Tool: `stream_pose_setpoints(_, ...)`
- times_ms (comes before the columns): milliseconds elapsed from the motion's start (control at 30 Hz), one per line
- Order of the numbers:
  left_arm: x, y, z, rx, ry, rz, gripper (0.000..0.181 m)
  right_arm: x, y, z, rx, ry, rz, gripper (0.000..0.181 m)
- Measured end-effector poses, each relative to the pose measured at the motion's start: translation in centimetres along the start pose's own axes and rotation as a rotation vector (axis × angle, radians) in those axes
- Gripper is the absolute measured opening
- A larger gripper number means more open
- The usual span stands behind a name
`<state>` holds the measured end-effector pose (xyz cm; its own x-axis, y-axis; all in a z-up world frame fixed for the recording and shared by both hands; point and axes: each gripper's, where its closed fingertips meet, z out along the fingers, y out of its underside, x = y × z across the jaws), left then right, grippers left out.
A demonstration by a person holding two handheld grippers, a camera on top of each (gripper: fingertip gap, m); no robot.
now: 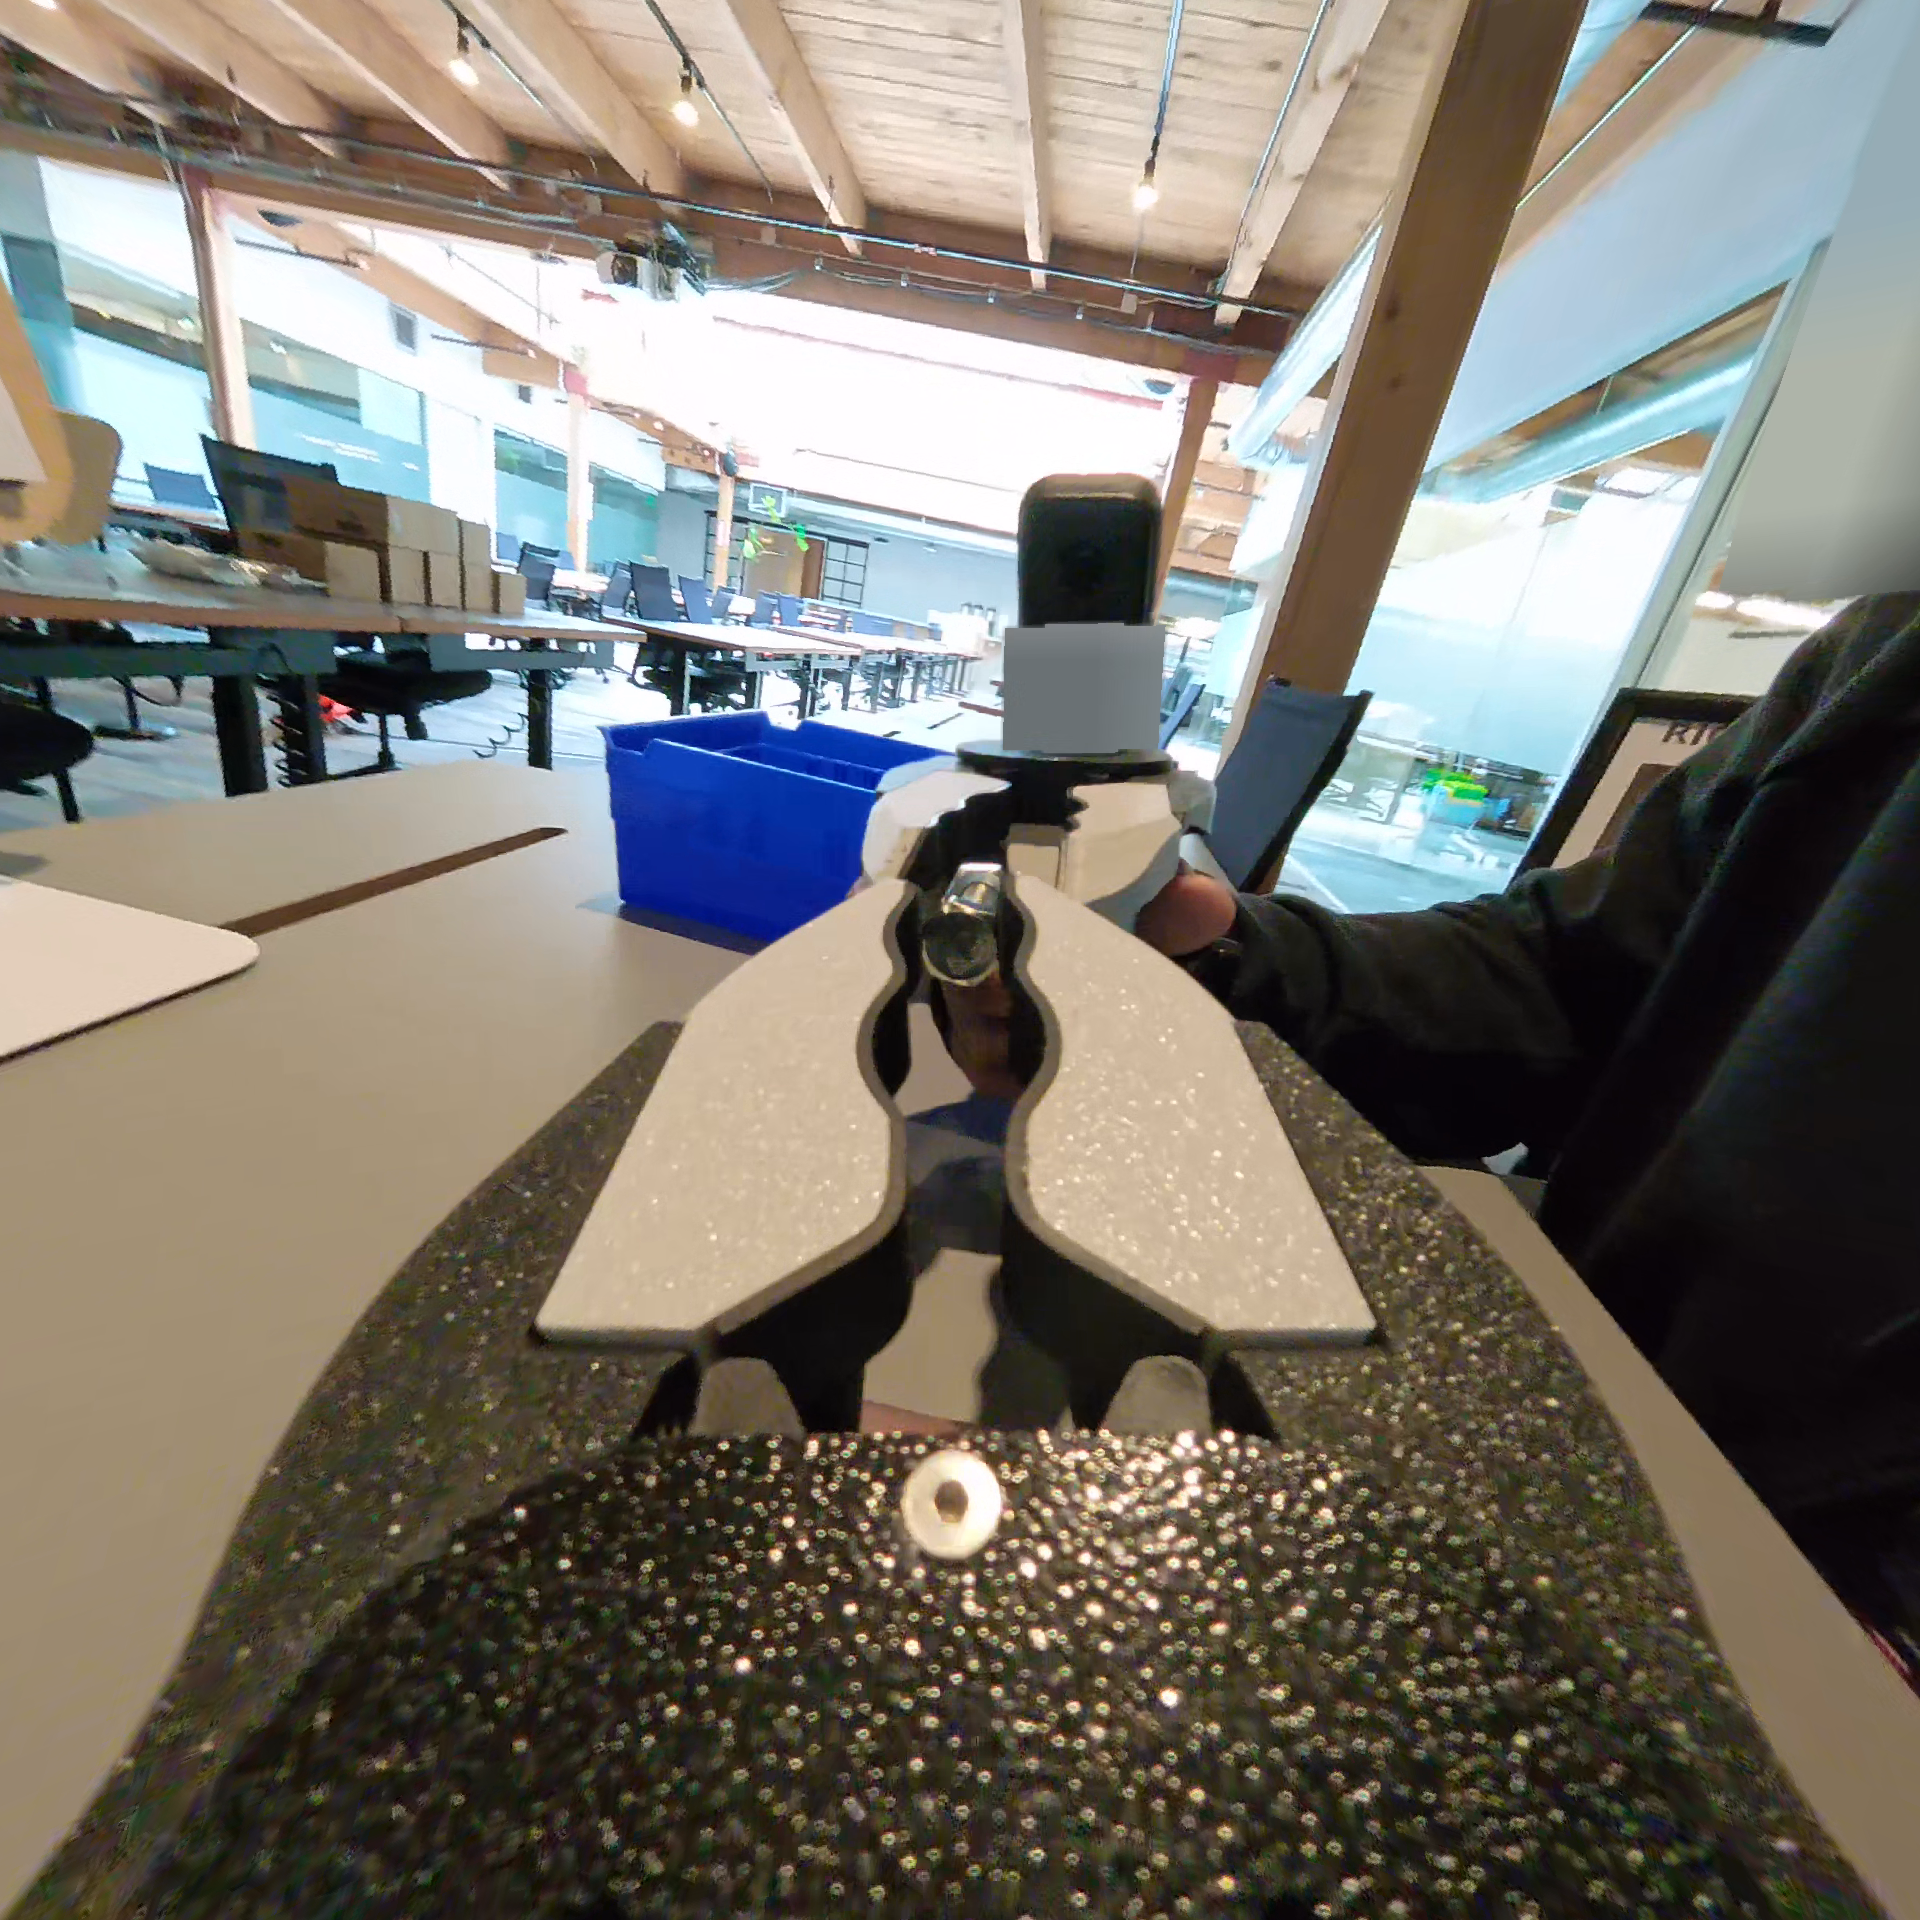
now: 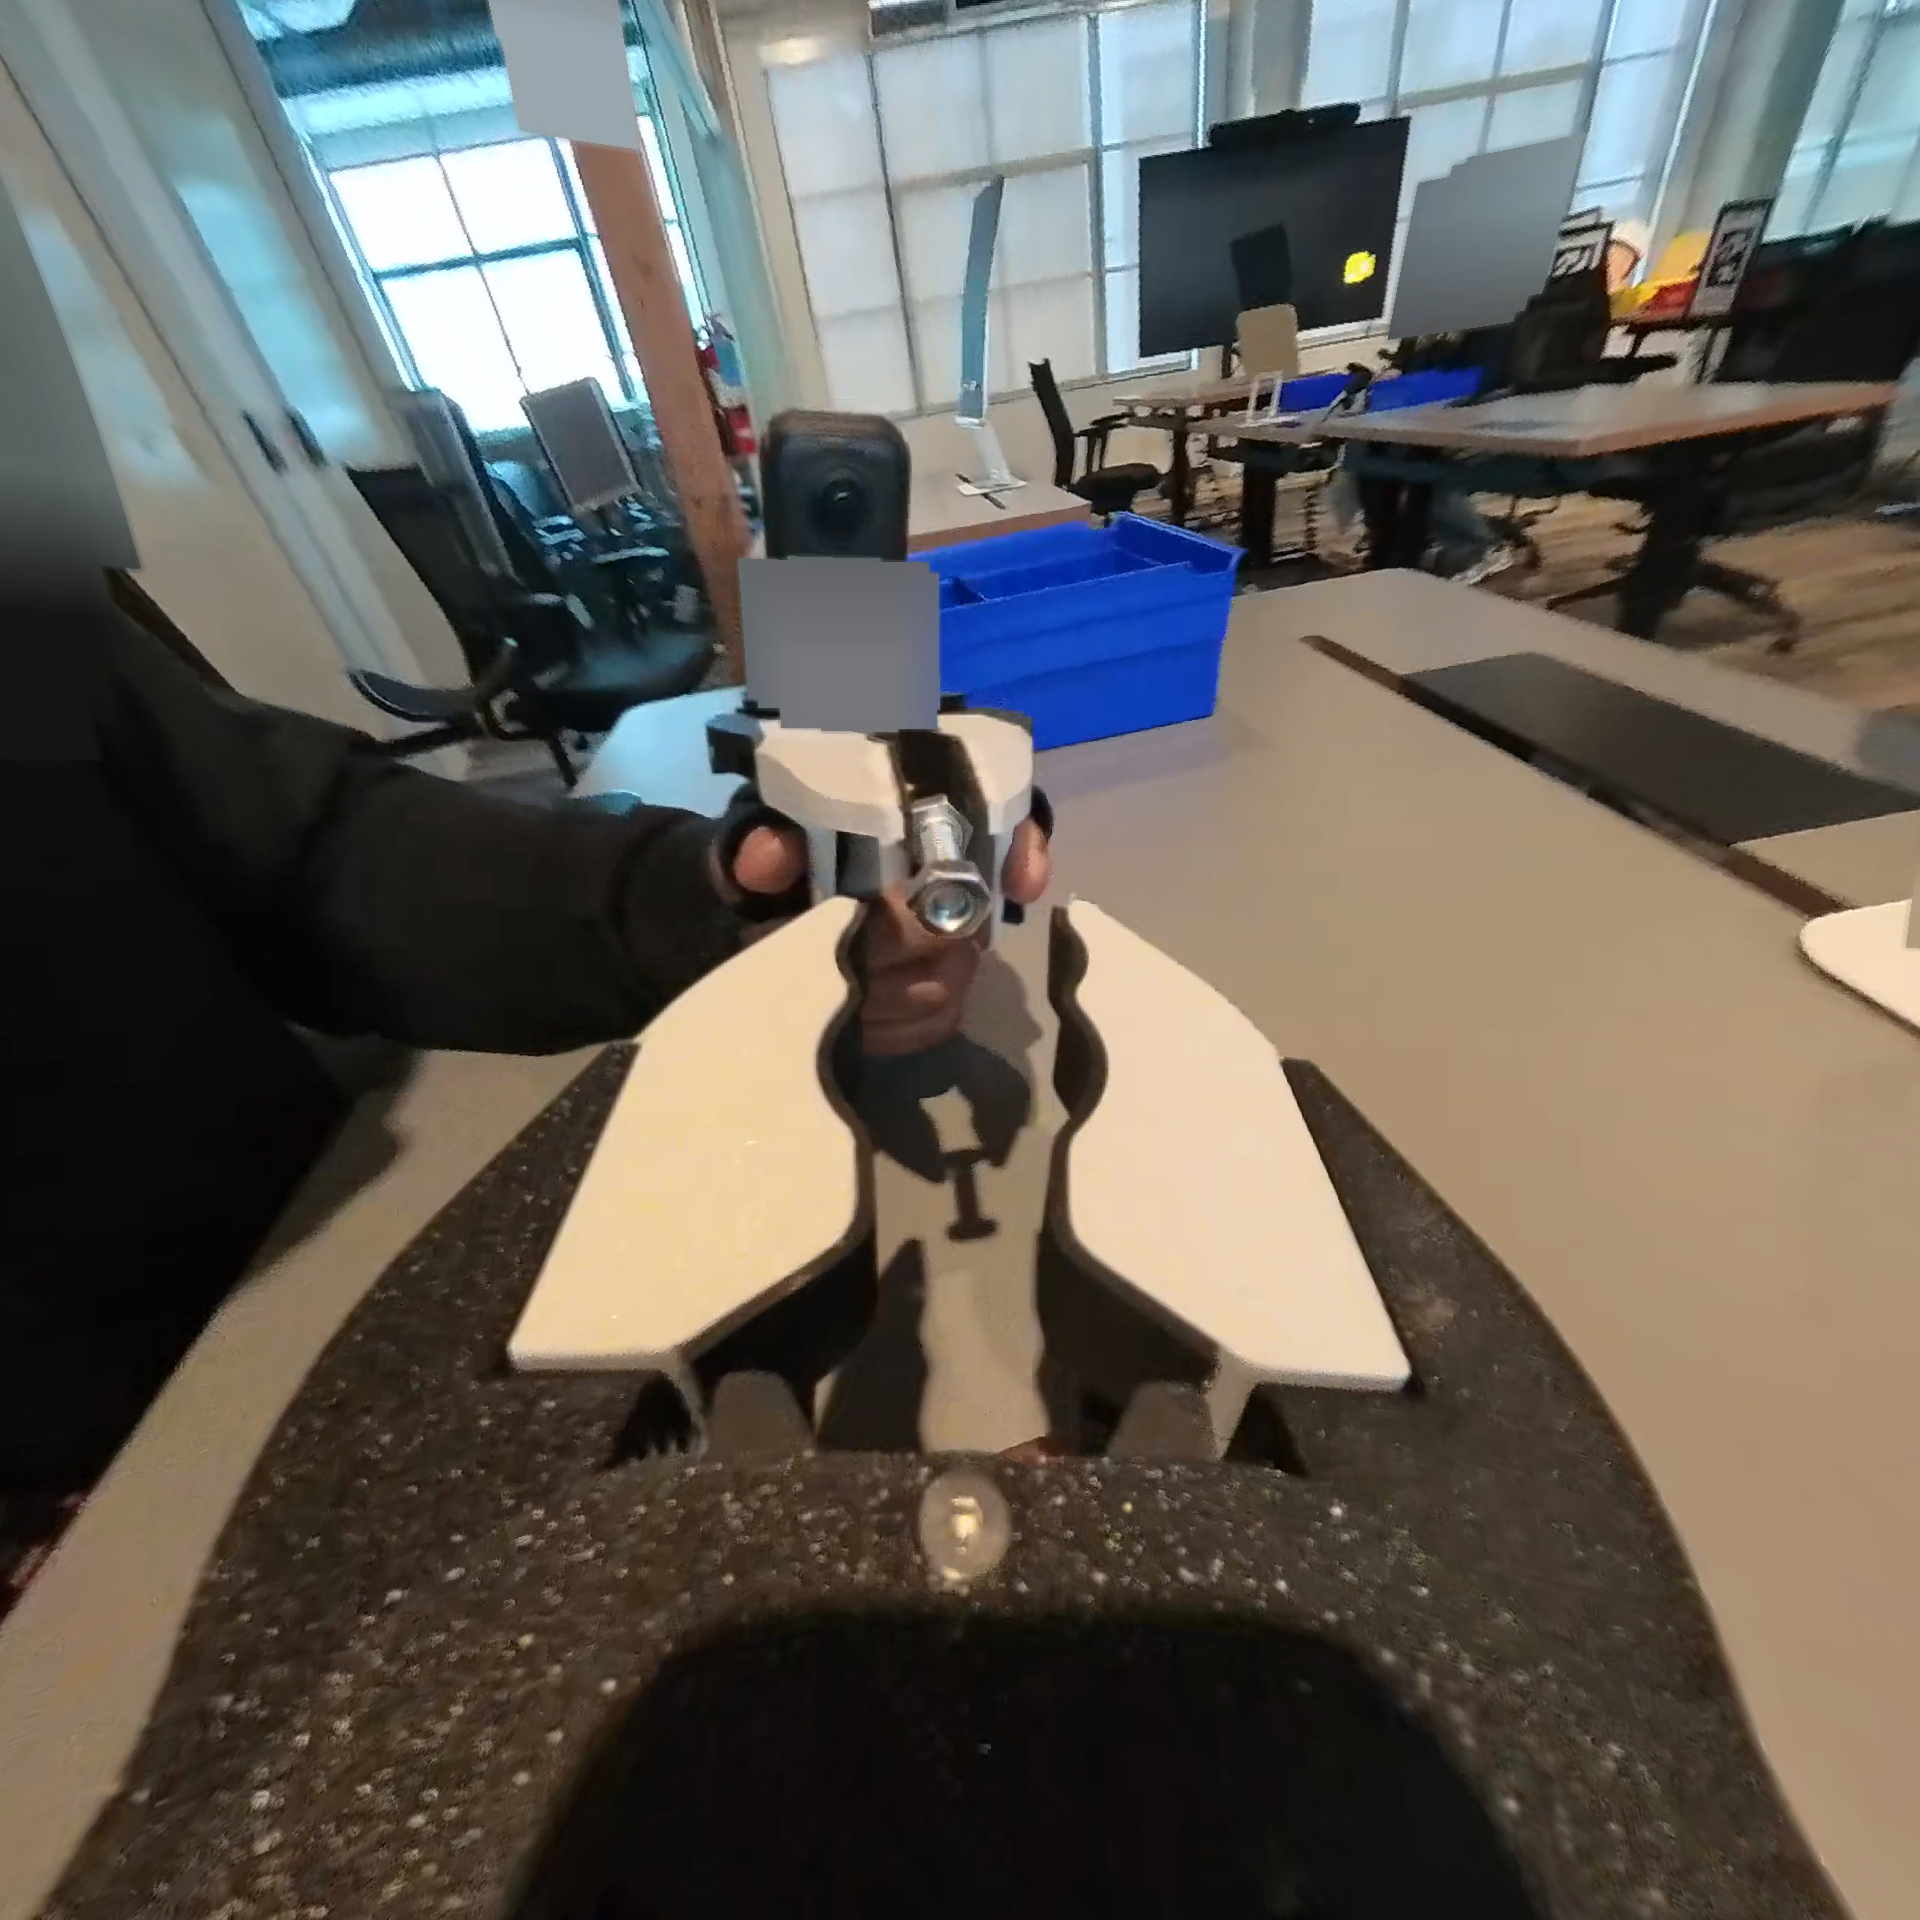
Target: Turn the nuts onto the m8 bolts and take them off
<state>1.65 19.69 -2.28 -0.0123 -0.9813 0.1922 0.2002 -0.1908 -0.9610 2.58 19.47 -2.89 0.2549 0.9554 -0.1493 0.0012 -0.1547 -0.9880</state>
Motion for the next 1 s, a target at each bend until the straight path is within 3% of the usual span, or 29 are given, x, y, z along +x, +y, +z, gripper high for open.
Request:
stream_pose_setpoints(167, 0.1, 0.4, 0.3, -0.013, 0.014, -0.046, 0.013, 0.2, 0.4, 0.3, -0.039, 0.046, -0.065, 0.026)
stream_pose_setpoints(333, -0.2, 0.5, 0.3, -0.014, -0.010, -0.034, 0.013, 0.1, 0.7, 0.6, -0.050, 0.018, 0.018, 0.016)
stream_pose_setpoints(400, -0.2, 0.6, 0.3, -0.036, -0.035, 0.049, 0.013, 0.1, 0.6, 0.6, -0.039, -0.014, 0.135, 0.016)
stream_pose_setpoints(533, 0.2, 0.6, 0.3, -0.066, -0.092, 0.300, 0.013, -0.3, 0.5, 0.6, 0.010, -0.204, 0.602, 0.016)
stream_pose_setpoints(633, -0.1, 0.0, 0.3, -0.025, -0.115, 0.257, 0.013, -0.1, 0.2, 0.6, 0.076, -0.265, 0.722, 0.020)
stream_pose_setpoints(700, -0.3, -0.6, 0.1, 0.021, -0.102, 0.167, 0.013, 0.4, 0.2, 0.6, 0.084, -0.215, 0.630, 0.027)
stream_pose_setpoints(1000, -0.7, -1.1, -0.1, 0.090, 0.012, -0.276, 0.013, 1.4, 0.4, 0.1, -0.047, 0.132, -0.132, 0.033)
